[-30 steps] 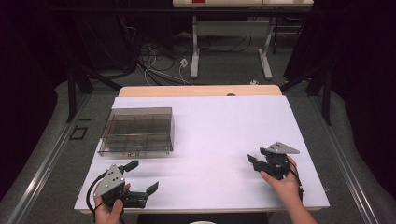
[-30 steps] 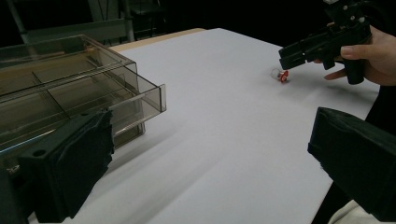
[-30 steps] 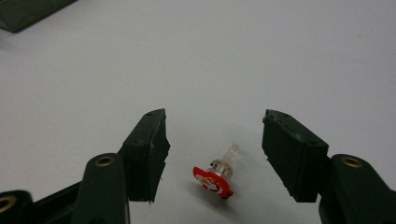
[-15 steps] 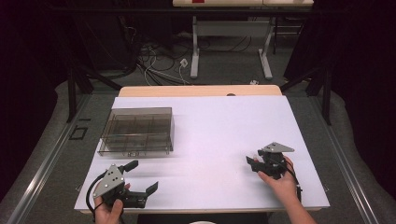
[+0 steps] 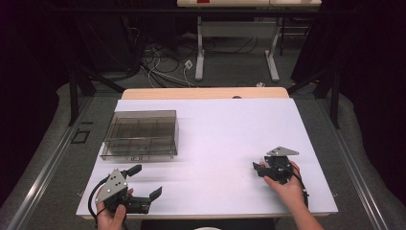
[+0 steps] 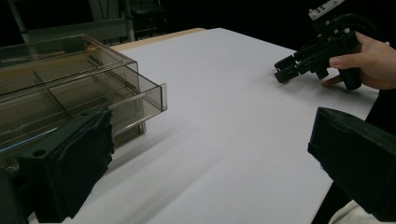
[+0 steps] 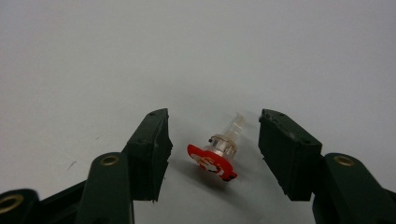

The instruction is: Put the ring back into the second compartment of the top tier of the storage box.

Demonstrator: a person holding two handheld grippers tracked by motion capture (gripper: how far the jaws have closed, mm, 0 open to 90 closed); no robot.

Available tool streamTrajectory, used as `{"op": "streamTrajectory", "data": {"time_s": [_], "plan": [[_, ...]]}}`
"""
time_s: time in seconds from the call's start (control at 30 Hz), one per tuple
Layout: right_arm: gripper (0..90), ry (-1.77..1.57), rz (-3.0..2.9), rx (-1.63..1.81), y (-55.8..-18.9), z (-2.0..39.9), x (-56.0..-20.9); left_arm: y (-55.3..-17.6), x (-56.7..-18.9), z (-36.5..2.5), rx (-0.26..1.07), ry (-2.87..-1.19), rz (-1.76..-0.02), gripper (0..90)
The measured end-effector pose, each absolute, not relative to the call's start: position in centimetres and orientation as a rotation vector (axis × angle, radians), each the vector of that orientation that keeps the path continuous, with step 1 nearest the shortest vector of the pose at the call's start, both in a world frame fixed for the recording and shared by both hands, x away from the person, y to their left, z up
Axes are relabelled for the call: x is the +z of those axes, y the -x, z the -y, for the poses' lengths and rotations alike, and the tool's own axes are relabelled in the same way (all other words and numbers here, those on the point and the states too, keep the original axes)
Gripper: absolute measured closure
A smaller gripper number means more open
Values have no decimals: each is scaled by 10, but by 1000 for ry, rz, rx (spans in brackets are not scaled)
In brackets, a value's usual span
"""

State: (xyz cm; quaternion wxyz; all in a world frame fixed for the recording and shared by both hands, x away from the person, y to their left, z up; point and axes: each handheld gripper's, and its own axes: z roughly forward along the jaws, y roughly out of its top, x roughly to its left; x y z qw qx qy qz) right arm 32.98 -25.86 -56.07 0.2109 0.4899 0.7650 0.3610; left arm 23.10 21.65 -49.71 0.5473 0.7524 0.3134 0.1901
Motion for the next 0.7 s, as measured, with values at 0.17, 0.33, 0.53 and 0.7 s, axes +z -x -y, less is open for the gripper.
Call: {"op": "streamTrajectory", "data": {"time_s": [0.17,0.33,0.53,0.7], "plan": [[438,-1392,-2137,993,-330,258,-562,-231,-497,-216,451,-1782,-743,1],[465,-1391,-2136,982,-331,260,-562,-231,-497,-217,451,-1784,-743,1],[493,-1385,-2133,971,-330,259,-562,-231,-497,-216,453,-1781,-744,1],[525,-1381,-2132,964,-330,260,-562,-231,-498,-216,459,-1782,-743,1]]}}
